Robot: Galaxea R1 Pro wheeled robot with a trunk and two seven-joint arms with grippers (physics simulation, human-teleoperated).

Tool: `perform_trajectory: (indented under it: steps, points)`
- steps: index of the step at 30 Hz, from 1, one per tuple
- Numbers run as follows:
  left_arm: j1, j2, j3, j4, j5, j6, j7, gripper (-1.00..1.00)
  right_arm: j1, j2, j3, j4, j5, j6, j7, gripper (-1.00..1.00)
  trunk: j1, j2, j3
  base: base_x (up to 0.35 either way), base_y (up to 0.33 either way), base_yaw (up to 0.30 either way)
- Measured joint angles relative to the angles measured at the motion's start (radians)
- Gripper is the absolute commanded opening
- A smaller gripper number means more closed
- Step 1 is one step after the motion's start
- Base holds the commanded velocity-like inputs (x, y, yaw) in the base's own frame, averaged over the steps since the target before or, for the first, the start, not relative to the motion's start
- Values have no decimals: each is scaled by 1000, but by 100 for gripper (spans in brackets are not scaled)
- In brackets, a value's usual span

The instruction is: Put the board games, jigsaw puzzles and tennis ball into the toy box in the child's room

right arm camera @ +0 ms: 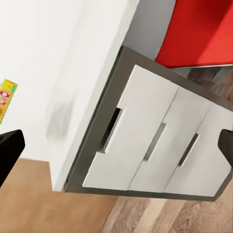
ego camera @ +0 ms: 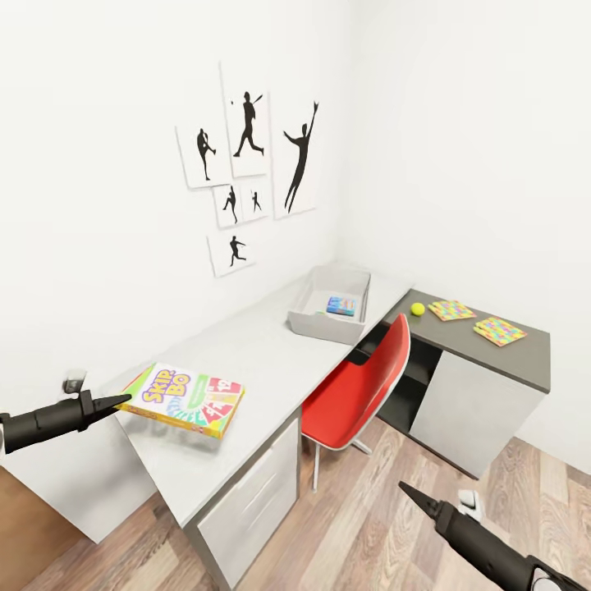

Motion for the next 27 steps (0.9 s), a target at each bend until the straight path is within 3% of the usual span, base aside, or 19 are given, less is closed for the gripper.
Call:
perform_trajectory:
  steps: [3,10,14,17,18,21,24,27]
  points:
    - [0,1,-1,0,0,0,0,-100,8,-1,-1,10,11,-39,29,100,-12,21,12,0,0,-1]
    - [0,0,-1,0,0,0,0,-100,11,-3,-6,41,12,-50,45,100,-38,70,45,0,0,0]
    - [0,0,-2,0,0,-1,-1,-100,12,-8,-24,27,6,-48,94,100,-54,98,62,0,0,-9]
    - [0,0,-3,0,0,-1,-1,-100,12,-9,-111,-50,-2,-23,154,100,-65,119,75,0,0,-107]
    - [0,0,-5,0,0,-2,-1,-100,12,-7,-175,-107,-7,20,183,100,-69,126,79,0,0,-143]
    - [0,-1,-6,0,0,-2,-1,-100,12,4,-288,-176,-7,102,250,100,-81,147,93,0,0,-134]
    - [0,-2,-6,0,0,-2,-1,-100,11,8,-355,-191,-6,117,311,100,-92,168,105,0,0,-51]
    - [0,-2,-6,0,0,-2,-1,-100,10,11,-384,-197,-6,94,344,100,-104,189,115,0,0,-14]
